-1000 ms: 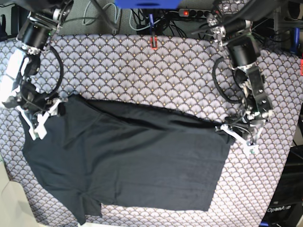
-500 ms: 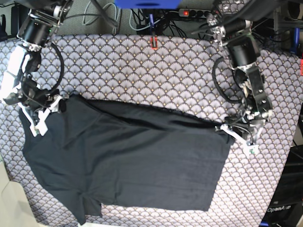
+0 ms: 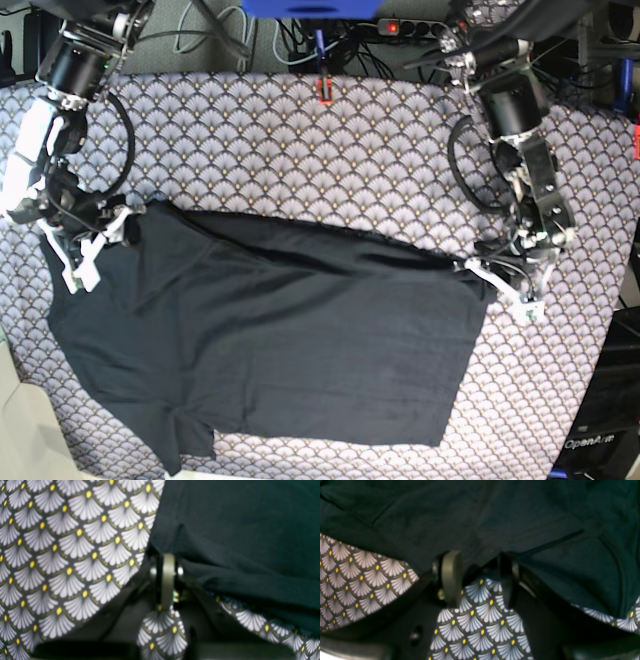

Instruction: Fold the T-shirt properly

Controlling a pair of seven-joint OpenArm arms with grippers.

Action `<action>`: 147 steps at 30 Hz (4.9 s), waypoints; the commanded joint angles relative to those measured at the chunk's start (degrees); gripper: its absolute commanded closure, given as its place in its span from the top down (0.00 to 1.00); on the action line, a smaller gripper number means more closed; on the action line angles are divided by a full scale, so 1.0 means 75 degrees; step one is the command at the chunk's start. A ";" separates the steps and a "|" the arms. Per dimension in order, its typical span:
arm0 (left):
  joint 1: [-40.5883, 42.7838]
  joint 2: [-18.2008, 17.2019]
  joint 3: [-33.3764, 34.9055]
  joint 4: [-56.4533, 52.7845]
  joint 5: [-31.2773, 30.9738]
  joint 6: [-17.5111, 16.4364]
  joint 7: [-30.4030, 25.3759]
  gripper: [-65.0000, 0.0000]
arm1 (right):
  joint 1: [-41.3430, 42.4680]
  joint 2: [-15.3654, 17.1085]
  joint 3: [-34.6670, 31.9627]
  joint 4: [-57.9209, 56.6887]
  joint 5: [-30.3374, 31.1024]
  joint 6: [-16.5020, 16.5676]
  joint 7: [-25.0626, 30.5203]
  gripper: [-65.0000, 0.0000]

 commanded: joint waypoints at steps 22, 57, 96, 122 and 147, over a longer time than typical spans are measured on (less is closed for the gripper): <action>-0.0075 -0.0061 -0.0012 0.0178 -0.0115 -0.0019 -0.0158 0.00 | 0.0333 0.0153 -0.0012 -0.0734 0.0081 0.0025 0.0315 0.41; -0.0743 -0.0049 -0.0024 0.0120 -0.0092 0.0016 -0.0170 0.00 | 0.2571 0.0599 -0.2180 -0.1742 0.0069 0.0025 0.1335 0.04; -0.1024 -0.0166 0.0023 0.0096 -0.0080 0.0016 -0.0170 0.00 | 0.4986 0.0434 -0.3692 -0.5199 -0.0881 0.0025 0.3081 0.29; -0.0567 -0.0377 0.0023 0.0167 -0.0150 -0.0066 -0.0182 0.00 | 0.2220 0.2919 -0.2122 -0.5199 -0.0904 0.0025 0.2812 0.30; -0.2091 -0.0295 0.0023 -0.2412 -0.0080 0.0016 -0.2093 0.19 | 0.1599 0.2580 -0.1899 -0.3324 -0.0892 0.0025 0.3011 0.44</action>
